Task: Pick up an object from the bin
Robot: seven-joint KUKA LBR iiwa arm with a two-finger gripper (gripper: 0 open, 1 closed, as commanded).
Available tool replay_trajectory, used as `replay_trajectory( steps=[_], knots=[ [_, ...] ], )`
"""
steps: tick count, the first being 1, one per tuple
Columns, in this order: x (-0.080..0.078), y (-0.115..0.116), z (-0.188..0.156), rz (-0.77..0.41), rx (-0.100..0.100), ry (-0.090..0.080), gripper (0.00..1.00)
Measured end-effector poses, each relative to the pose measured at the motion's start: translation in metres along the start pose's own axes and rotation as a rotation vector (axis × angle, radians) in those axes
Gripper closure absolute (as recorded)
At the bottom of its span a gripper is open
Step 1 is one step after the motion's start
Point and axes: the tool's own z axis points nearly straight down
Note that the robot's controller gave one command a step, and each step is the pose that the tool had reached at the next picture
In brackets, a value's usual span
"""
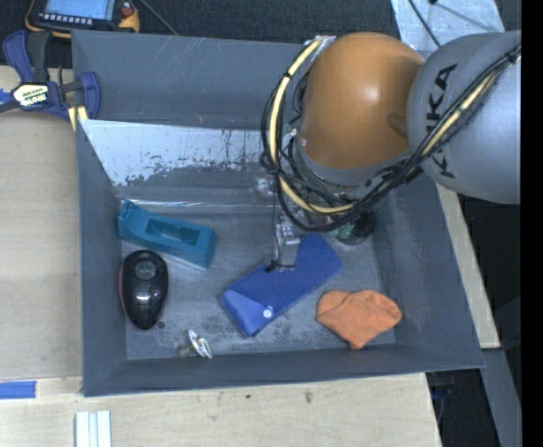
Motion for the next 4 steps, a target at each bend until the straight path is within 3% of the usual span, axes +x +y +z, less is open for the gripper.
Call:
replay_trajectory(
  steps=[1, 2, 3, 4],
  knots=[
    [-0.019, -0.025, 0.005, -0.057, 0.002, -0.001, 0.0],
    [0.007, 0.023, 0.049, -0.051, 0.001, -0.004, 0.0],
    [0.038, 0.036, 0.071, -0.185, -0.007, 0.001, 0.0],
    [0.056, 0.01, 0.111, -0.272, 0.002, -0.001, 0.0]
  ],
)
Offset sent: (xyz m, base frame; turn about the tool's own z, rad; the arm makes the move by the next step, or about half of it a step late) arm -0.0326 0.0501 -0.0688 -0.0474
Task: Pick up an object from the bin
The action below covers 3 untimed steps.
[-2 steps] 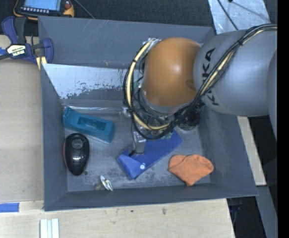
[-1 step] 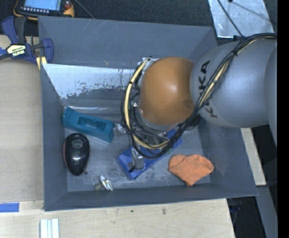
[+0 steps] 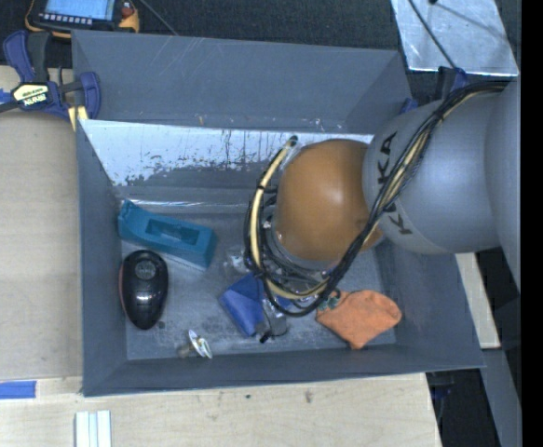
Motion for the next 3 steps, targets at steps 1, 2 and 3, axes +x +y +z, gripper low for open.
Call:
replay_trajectory(
  steps=[1, 2, 3],
  knots=[
    [0.037, -0.04, 0.033, 0.163, -0.003, -0.006, 1.0],
    [0.037, -0.04, 0.033, 0.163, -0.003, -0.006, 1.0],
    [-0.007, -0.032, 0.036, 0.145, -0.001, 0.014, 1.0]
  ],
)
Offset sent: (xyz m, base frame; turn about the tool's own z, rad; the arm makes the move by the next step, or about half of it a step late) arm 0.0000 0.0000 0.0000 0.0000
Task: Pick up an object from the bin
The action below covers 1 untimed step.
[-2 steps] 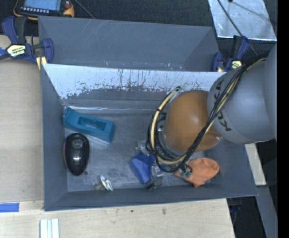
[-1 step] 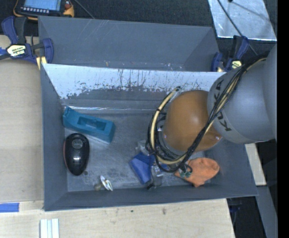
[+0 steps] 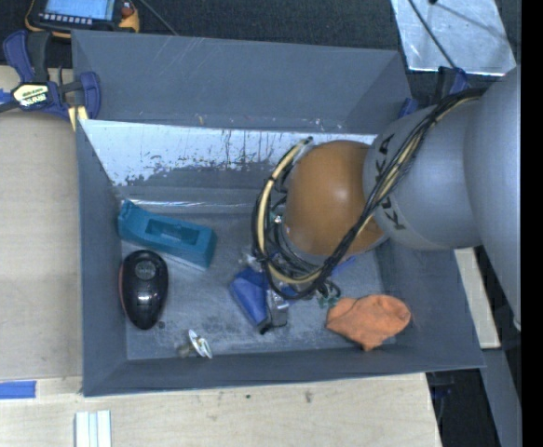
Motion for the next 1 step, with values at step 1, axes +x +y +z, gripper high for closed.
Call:
replay_trajectory(
  steps=[1],
  knots=[
    [-0.0193, -0.0014, -0.0018, 0.005, -0.003, -0.023, 1.0]
  ],
)
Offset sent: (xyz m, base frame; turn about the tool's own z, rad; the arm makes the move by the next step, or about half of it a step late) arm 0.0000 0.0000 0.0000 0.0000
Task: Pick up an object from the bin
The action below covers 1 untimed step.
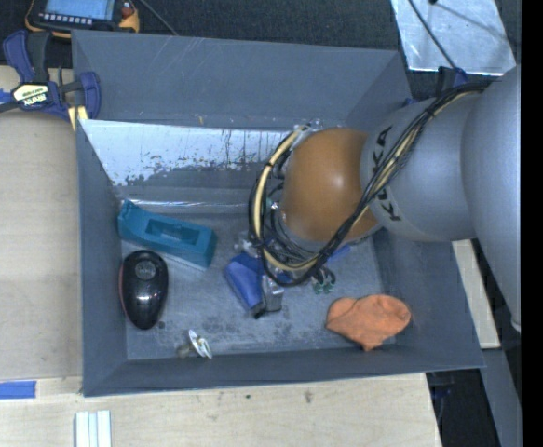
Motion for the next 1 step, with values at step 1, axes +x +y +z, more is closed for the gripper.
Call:
replay_trajectory(
  steps=[1],
  knots=[
    [0.0087, -0.0036, 0.0, 0.002, 0.0, -0.001, 1.0]
  ],
)
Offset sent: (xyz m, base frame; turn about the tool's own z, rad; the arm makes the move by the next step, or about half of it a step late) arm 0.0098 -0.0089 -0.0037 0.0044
